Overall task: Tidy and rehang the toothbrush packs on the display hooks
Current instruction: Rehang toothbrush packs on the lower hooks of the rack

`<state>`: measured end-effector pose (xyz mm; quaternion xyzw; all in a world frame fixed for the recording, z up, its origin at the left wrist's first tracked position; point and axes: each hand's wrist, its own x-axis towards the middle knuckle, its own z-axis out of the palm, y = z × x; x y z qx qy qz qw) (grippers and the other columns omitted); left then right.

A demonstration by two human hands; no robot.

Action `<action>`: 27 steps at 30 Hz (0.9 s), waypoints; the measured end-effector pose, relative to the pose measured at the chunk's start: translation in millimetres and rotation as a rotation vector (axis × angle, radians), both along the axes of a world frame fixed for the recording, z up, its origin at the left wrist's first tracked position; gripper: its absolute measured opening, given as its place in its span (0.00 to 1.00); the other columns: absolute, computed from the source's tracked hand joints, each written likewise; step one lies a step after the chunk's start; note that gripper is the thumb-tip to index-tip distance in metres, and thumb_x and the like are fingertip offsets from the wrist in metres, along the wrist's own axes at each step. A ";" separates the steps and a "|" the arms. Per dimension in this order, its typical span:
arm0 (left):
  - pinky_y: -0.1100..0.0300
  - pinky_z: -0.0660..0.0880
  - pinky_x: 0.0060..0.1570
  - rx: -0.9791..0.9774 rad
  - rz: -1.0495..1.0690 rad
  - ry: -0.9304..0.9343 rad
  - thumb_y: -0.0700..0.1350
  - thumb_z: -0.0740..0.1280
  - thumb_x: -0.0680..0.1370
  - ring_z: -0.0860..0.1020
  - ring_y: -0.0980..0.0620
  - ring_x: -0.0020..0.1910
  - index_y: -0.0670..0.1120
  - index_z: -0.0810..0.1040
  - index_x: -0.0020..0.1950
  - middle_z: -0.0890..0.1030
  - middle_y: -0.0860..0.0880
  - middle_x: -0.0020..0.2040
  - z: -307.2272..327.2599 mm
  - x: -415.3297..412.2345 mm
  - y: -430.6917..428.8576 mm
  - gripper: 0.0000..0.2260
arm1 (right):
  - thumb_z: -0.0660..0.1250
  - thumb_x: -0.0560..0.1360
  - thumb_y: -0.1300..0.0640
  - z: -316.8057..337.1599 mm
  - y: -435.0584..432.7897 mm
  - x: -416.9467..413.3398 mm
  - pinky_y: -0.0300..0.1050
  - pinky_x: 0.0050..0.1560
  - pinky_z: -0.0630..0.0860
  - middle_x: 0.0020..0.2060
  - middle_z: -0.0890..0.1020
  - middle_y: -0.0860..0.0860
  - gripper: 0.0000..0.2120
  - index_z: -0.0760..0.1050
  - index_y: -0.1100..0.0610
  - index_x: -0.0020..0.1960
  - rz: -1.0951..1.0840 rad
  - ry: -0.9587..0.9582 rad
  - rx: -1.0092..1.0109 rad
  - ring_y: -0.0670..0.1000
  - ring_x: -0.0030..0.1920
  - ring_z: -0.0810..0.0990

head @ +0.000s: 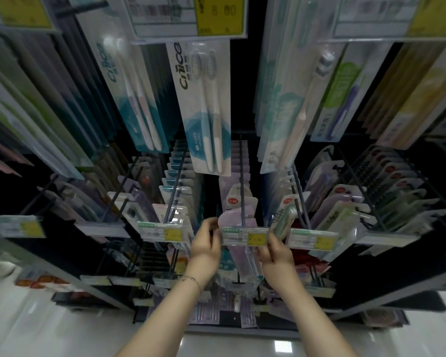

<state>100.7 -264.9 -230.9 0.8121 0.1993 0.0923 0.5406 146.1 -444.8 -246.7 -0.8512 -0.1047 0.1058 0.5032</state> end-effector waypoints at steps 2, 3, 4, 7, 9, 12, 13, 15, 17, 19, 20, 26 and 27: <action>0.65 0.74 0.60 -0.022 -0.031 -0.023 0.43 0.63 0.83 0.77 0.60 0.60 0.51 0.72 0.70 0.79 0.55 0.62 3.0 8.6 4.9 0.15 | 0.60 0.81 0.52 1.7 -2.0 0.3 0.55 0.49 0.78 0.44 0.83 0.51 0.07 0.75 0.46 0.55 0.009 -0.018 -0.013 0.49 0.44 0.81; 0.67 0.74 0.60 -0.040 -0.059 -0.034 0.42 0.65 0.82 0.77 0.63 0.59 0.51 0.73 0.70 0.79 0.56 0.62 4.7 12.3 6.5 0.16 | 0.59 0.81 0.53 3.2 -3.2 0.6 0.56 0.50 0.79 0.45 0.83 0.51 0.07 0.75 0.47 0.55 0.019 -0.024 -0.017 0.49 0.45 0.81; 0.72 0.74 0.57 -0.068 -0.086 -0.046 0.40 0.66 0.82 0.77 0.67 0.57 0.52 0.74 0.68 0.80 0.57 0.60 7.3 15.1 6.9 0.15 | 0.60 0.81 0.53 3.0 -4.7 1.1 0.56 0.51 0.79 0.45 0.83 0.52 0.07 0.75 0.48 0.56 0.030 -0.027 -0.021 0.50 0.46 0.81; 0.72 0.75 0.48 -0.122 -0.095 -0.068 0.37 0.68 0.80 0.80 0.68 0.49 0.54 0.78 0.55 0.83 0.57 0.51 11.8 23.5 6.9 0.12 | 0.60 0.80 0.48 7.0 -7.9 0.5 0.56 0.53 0.79 0.47 0.83 0.52 0.09 0.75 0.49 0.56 0.045 -0.025 -0.006 0.48 0.48 0.81; 0.67 0.78 0.47 -0.129 -0.079 -0.086 0.38 0.69 0.79 0.82 0.61 0.47 0.52 0.80 0.51 0.84 0.55 0.46 10.2 27.8 7.1 0.09 | 0.57 0.77 0.41 9.2 -9.3 -0.5 0.55 0.53 0.79 0.47 0.82 0.51 0.15 0.75 0.48 0.55 0.046 -0.031 0.008 0.46 0.48 0.81; 0.63 0.80 0.46 -0.110 -0.060 -0.105 0.38 0.70 0.78 0.82 0.60 0.45 0.51 0.80 0.50 0.84 0.55 0.45 7.7 28.1 6.7 0.08 | 0.59 0.79 0.46 9.5 -9.5 -0.5 0.55 0.53 0.79 0.47 0.82 0.51 0.10 0.75 0.48 0.55 0.055 -0.037 -0.012 0.47 0.48 0.80; 0.63 0.80 0.45 -0.102 -0.052 -0.116 0.38 0.70 0.78 0.82 0.59 0.46 0.51 0.80 0.50 0.84 0.55 0.45 6.3 28.1 7.2 0.08 | 0.60 0.80 0.49 9.2 -9.2 -0.4 0.55 0.53 0.79 0.46 0.82 0.52 0.07 0.75 0.47 0.55 0.059 -0.036 -0.014 0.48 0.48 0.81; 0.63 0.80 0.45 -0.097 -0.052 -0.134 0.37 0.71 0.78 0.83 0.58 0.46 0.50 0.80 0.50 0.85 0.54 0.45 4.7 28.1 7.3 0.08 | 0.59 0.80 0.50 8.6 -8.4 -0.9 0.56 0.53 0.78 0.45 0.82 0.53 0.06 0.74 0.46 0.54 0.073 -0.033 -0.007 0.49 0.47 0.81; 0.61 0.81 0.45 -0.102 -0.053 -0.128 0.38 0.70 0.78 0.83 0.57 0.45 0.49 0.80 0.50 0.85 0.53 0.45 3.3 29.2 7.9 0.07 | 0.59 0.79 0.49 8.5 -8.4 -1.7 0.54 0.53 0.78 0.45 0.82 0.52 0.07 0.74 0.45 0.54 0.081 -0.047 0.000 0.49 0.48 0.81; 0.60 0.81 0.45 -0.105 -0.057 -0.113 0.38 0.71 0.78 0.83 0.57 0.45 0.49 0.80 0.50 0.85 0.53 0.45 2.8 30.1 9.2 0.07 | 0.60 0.80 0.52 9.7 -8.9 -2.5 0.52 0.52 0.78 0.44 0.82 0.52 0.05 0.74 0.46 0.52 0.092 -0.054 0.004 0.48 0.46 0.81; 0.60 0.82 0.45 -0.104 -0.063 -0.110 0.38 0.71 0.78 0.83 0.57 0.46 0.49 0.80 0.52 0.85 0.53 0.46 3.1 30.0 9.7 0.07 | 0.60 0.81 0.54 10.2 -9.4 -2.9 0.52 0.50 0.78 0.42 0.81 0.52 0.06 0.74 0.46 0.51 0.099 -0.054 0.006 0.49 0.44 0.80; 0.71 0.76 0.50 -0.085 -0.046 -0.114 0.36 0.71 0.78 0.79 0.62 0.53 0.51 0.75 0.62 0.80 0.57 0.57 4.2 20.7 9.7 0.16 | 0.60 0.82 0.56 14.4 -12.0 -7.7 0.56 0.43 0.77 0.36 0.79 0.55 0.07 0.73 0.47 0.48 0.124 -0.058 0.018 0.55 0.37 0.78; 0.71 0.76 0.51 -0.070 -0.044 -0.106 0.36 0.70 0.78 0.79 0.62 0.54 0.53 0.74 0.61 0.80 0.57 0.57 4.8 17.9 9.5 0.17 | 0.60 0.82 0.56 14.5 -11.7 -8.6 0.56 0.43 0.77 0.36 0.79 0.54 0.07 0.73 0.47 0.48 0.117 -0.059 0.025 0.55 0.38 0.78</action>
